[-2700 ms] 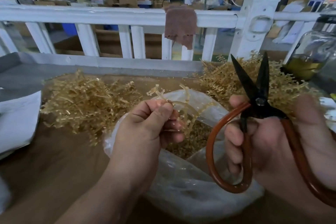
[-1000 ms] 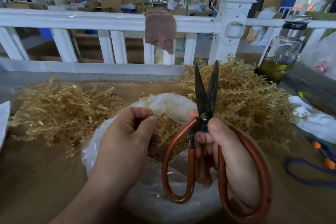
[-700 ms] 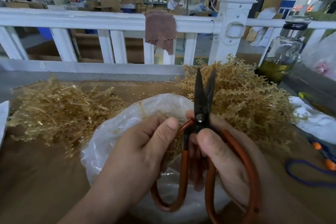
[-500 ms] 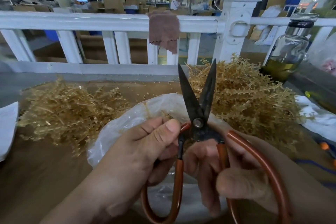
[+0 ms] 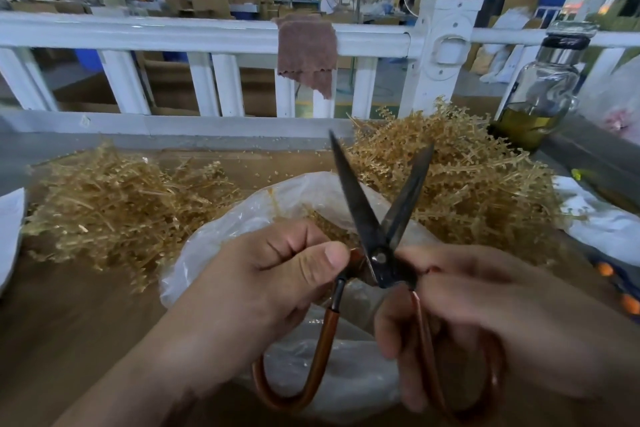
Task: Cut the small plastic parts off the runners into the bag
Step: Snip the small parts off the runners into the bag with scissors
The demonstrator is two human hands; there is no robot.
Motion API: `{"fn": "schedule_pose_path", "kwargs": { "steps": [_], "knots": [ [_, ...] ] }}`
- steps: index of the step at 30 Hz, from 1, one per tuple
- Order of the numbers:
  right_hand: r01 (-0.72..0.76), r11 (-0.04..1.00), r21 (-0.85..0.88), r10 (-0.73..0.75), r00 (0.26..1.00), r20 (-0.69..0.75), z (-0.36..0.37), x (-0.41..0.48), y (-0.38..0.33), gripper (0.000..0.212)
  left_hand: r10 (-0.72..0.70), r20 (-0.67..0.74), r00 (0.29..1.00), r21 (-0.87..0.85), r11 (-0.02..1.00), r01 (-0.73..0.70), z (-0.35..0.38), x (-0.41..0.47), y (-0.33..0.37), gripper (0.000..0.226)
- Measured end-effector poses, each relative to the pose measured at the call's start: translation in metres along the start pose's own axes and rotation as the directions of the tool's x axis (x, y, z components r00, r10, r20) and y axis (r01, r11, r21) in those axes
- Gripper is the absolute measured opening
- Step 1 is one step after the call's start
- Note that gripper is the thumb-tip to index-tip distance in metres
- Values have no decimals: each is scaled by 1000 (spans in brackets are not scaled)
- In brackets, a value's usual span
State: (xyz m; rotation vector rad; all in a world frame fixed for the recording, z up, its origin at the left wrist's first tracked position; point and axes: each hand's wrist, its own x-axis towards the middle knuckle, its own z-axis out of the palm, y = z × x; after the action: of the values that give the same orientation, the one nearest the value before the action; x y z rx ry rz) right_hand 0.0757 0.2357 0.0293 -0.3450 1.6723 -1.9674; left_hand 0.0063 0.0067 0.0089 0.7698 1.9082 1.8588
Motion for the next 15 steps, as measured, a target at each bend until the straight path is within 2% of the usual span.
{"fn": "schedule_pose_path", "kwargs": {
  "steps": [2,5,8,11,15],
  "knots": [
    [28,996,-87,-42,986,-164,1,5,3,32,-4,-43,999,-25,1000,2,5,0,-2,40],
    [215,972,-92,-233,918,-320,10,14,12,22,3,-128,992,-71,997,-12,16,2,0,37],
    [309,945,-106,-322,831,-454,19,19,11,11,56,-213,975,44,998,-48,26,4,3,42],
    [344,926,-157,-374,778,-505,26,21,11,10,104,-280,954,158,985,-61,31,1,4,44],
    [361,909,-207,-413,725,-552,29,22,14,10,137,-310,941,203,976,-75,36,-3,4,37]
  ]
}}
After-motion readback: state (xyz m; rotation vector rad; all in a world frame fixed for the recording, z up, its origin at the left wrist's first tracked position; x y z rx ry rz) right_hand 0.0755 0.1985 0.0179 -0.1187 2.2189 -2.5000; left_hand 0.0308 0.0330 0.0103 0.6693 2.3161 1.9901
